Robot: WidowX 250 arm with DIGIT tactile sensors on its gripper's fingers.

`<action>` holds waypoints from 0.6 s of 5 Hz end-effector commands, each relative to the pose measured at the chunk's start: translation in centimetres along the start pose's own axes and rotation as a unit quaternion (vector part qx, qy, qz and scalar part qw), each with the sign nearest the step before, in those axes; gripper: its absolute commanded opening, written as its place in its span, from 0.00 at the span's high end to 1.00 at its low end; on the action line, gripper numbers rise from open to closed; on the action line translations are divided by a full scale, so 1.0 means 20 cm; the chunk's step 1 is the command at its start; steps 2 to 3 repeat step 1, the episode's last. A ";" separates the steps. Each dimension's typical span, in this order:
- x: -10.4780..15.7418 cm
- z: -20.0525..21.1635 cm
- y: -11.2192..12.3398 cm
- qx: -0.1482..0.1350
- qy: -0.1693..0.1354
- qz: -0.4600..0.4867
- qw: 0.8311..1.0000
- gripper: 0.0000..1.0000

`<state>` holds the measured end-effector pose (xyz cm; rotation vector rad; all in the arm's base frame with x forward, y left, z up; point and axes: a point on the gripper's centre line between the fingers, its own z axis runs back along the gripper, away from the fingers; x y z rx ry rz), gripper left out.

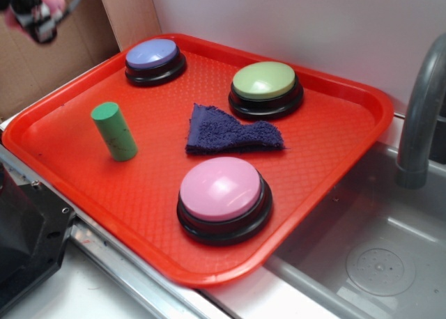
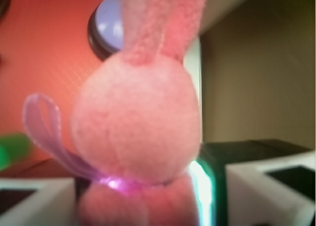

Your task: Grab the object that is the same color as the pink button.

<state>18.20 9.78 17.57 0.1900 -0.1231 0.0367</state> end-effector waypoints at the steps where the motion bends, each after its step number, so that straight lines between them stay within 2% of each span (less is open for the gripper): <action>1: 0.05 0.32 -0.25 -0.066 0.030 0.015 0.997 1.00; 3: 0.05 0.32 -0.25 -0.066 0.030 0.015 0.997 1.00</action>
